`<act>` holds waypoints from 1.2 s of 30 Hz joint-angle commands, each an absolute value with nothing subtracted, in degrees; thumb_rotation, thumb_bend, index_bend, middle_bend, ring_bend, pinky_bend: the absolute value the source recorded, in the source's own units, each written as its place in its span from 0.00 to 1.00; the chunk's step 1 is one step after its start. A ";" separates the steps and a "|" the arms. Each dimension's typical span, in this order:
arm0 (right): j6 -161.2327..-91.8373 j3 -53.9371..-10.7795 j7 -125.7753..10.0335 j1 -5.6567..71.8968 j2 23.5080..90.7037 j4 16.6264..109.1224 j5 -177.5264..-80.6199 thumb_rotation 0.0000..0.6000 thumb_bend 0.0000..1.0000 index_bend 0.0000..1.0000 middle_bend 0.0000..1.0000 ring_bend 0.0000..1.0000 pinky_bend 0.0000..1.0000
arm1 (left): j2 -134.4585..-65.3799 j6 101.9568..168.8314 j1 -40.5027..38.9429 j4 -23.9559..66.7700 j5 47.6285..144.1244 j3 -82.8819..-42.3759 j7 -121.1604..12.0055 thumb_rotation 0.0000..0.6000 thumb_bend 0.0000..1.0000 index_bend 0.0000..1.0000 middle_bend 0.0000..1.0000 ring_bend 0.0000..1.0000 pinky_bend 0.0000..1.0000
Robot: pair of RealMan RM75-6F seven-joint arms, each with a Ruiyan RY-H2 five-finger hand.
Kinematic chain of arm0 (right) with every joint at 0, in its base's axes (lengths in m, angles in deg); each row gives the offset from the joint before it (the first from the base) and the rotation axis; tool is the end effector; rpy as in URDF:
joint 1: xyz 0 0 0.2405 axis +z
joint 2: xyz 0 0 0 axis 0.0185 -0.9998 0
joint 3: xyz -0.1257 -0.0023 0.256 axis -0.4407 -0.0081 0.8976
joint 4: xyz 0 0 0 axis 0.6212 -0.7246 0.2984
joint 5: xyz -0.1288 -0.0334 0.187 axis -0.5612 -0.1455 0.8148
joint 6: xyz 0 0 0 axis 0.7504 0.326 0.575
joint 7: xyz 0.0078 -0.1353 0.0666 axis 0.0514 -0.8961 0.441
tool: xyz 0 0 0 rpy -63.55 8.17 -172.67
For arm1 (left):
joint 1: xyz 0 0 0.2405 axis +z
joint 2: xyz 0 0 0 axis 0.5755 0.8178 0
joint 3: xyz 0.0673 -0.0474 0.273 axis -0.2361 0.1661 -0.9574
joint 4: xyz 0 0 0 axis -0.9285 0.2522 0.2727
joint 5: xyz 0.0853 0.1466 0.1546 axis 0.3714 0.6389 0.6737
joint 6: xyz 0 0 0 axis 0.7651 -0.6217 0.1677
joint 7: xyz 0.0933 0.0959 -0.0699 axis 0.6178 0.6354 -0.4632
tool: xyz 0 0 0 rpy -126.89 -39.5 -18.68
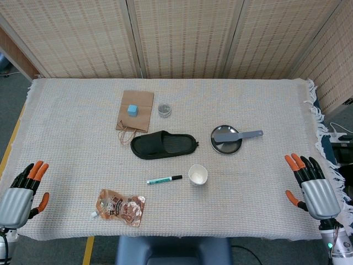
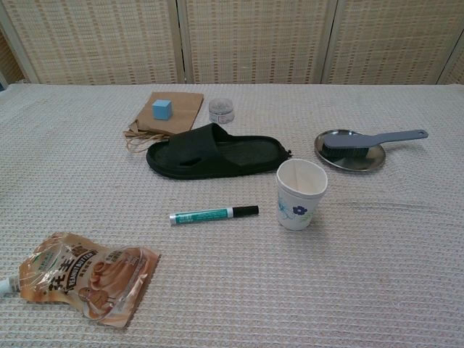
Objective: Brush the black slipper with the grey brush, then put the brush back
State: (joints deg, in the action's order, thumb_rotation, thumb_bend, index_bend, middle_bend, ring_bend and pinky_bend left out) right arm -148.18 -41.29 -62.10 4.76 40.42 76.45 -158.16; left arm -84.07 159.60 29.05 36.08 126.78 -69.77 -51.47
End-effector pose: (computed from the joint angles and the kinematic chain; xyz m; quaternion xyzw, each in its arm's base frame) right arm -0.3419 -0.1916 0.1374 0.6447 -0.3394 0.3817 0.5687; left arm -0.3389 0.1922 0.1401 -0.6388 -0.3207 -0.3943 0.5776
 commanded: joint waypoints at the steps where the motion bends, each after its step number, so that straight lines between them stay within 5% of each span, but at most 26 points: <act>1: -147.22 -41.81 -61.97 4.94 39.99 76.65 -158.29 1.00 0.19 0.00 0.00 0.00 0.00 | -84.12 159.66 29.01 36.15 126.91 -69.76 -51.40 1.00 0.48 0.00 0.00 0.00 0.18; 11: -143.36 -39.55 -63.47 7.97 42.40 75.83 -156.05 1.00 0.19 0.00 0.00 0.00 0.03 | -83.94 158.55 28.29 36.30 126.60 -69.59 -52.35 1.00 0.48 0.00 0.00 0.00 0.18; 19: -126.17 -30.64 -68.38 21.66 45.92 73.54 -145.87 1.00 0.19 0.12 0.03 0.00 0.09 | -83.94 157.43 27.60 36.31 126.64 -69.69 -52.56 1.00 0.48 0.00 0.00 0.00 0.18; 36: -107.91 -25.08 -70.50 39.44 65.93 44.64 -131.85 1.00 0.19 0.24 0.11 0.00 0.13 | -83.86 155.99 27.41 35.31 124.63 -69.57 -53.49 1.00 0.48 0.00 0.00 0.00 0.18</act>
State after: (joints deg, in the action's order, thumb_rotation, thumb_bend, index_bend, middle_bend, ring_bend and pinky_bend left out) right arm -109.67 -25.73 -70.74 37.50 63.71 47.24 -133.40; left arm -83.88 156.21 27.45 35.30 124.87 -69.65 -53.54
